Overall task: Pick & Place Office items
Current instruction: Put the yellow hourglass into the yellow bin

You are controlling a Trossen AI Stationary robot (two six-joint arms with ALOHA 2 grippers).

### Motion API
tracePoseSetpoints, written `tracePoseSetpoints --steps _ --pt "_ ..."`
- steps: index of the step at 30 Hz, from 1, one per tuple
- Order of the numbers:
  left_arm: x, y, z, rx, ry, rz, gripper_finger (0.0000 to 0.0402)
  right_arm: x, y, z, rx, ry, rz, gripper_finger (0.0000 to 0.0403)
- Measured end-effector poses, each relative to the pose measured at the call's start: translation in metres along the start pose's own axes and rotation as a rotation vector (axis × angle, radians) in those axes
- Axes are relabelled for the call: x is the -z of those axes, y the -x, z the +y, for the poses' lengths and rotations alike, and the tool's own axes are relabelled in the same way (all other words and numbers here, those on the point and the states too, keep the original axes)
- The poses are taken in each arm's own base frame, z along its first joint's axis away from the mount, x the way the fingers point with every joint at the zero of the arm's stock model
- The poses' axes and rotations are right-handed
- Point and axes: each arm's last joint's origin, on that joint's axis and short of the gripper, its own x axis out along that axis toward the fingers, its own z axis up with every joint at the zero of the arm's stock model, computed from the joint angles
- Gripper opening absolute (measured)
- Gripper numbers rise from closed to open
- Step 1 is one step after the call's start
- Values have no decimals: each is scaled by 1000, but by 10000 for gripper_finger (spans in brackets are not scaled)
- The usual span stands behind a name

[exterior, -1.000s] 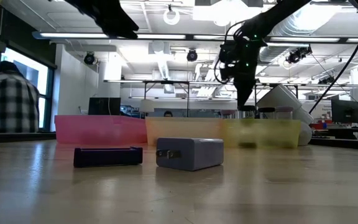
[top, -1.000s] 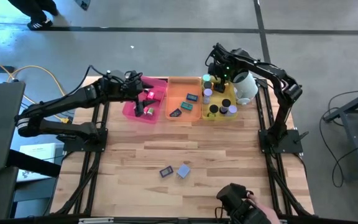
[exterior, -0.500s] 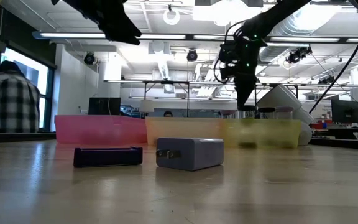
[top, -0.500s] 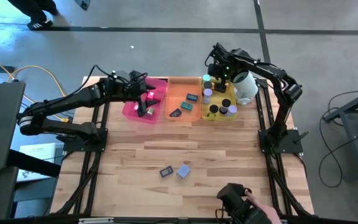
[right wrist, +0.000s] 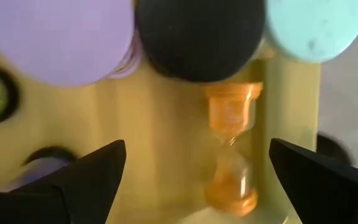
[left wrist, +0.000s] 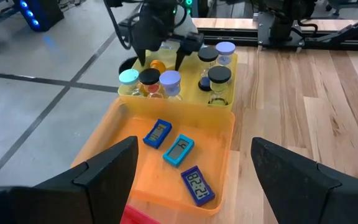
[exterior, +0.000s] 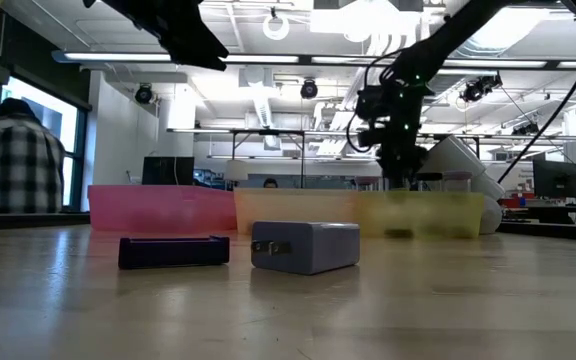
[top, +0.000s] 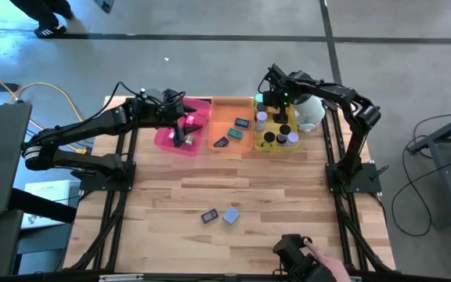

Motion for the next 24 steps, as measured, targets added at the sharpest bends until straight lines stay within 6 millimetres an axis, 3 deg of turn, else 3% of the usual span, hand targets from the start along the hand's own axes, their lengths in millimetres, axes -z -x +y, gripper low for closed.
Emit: tracePoseSetpoints --steps 11,24 --pt "0 0 0 0 -1 -4 305 2 -17 1 62 73 -48 386" --pt "-2 1 7 -53 8 -25 305 1 -22 1 84 90 -106 378"
